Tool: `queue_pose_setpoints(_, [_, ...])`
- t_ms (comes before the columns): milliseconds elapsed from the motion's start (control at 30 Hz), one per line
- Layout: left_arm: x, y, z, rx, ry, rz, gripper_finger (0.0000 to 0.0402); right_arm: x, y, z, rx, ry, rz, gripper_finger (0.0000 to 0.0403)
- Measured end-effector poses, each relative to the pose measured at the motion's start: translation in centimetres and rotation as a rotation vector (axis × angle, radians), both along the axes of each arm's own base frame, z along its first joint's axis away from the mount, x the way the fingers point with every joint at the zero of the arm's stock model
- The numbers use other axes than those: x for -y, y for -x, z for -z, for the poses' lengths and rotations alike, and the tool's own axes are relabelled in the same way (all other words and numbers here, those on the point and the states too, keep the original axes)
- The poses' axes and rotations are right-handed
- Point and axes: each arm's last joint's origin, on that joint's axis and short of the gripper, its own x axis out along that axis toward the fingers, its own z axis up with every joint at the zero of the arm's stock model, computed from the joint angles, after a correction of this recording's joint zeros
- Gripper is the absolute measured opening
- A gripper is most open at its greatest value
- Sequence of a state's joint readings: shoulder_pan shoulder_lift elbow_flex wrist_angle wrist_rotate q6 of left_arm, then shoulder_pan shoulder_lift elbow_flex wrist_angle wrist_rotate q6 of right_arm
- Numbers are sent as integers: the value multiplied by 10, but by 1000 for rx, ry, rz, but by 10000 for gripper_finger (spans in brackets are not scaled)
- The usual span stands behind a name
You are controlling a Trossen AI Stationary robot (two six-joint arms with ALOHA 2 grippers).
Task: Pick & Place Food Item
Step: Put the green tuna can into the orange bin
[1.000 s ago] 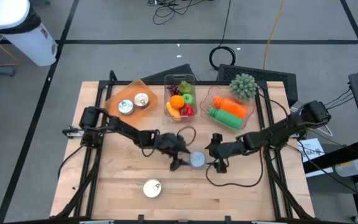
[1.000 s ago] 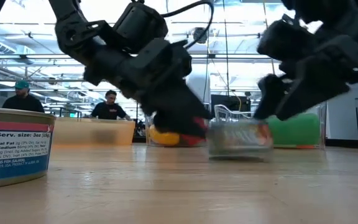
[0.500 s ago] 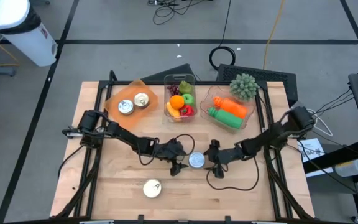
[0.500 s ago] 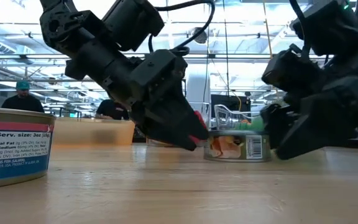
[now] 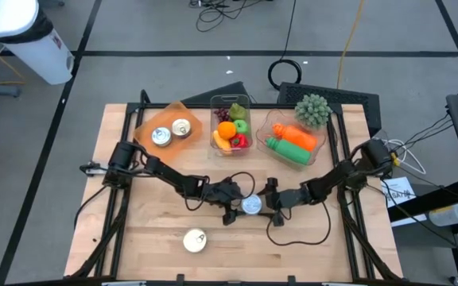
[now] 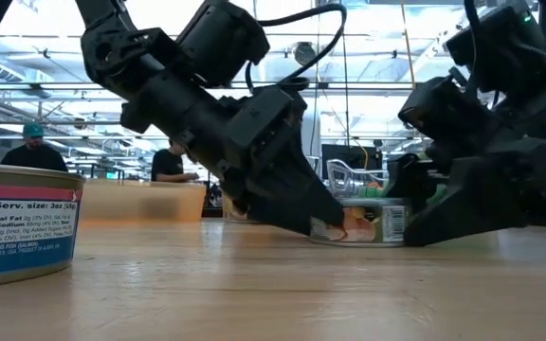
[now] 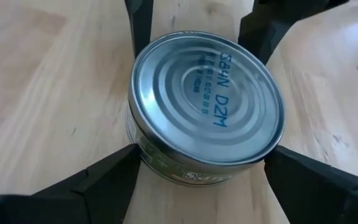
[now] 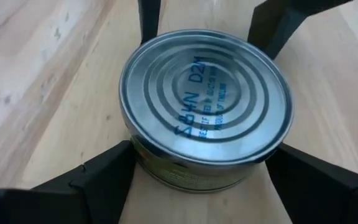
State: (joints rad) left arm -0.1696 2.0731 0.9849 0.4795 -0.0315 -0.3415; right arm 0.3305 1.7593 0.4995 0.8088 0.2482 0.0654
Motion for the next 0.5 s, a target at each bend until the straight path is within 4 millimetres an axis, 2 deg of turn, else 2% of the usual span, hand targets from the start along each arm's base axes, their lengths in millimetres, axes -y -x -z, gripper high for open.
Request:
queue_pose_setpoints(233, [-1, -5, -4, 68, -11, 13, 343, 3, 9, -24, -45, 38, -19, 334])
queue_pose_setpoints(300, [0, -5, -5, 74, -21, 26, 342, 3, 8, -37, 33, 21, -11, 334])
queue_pose_setpoints(367, [-1, -9, -7, 112, -26, 17, 342, 2, 1, -58, 172, -9, 18, 333])
queue_pose_setpoints(467, [-5, -12, -14, 173, -43, -22, 341, 3, 2, -65, 208, -19, 21, 333])
queue_pose_setpoints(500, [-7, -13, -15, 189, -44, -26, 341, 3, 4, -61, 182, -8, 11, 333])
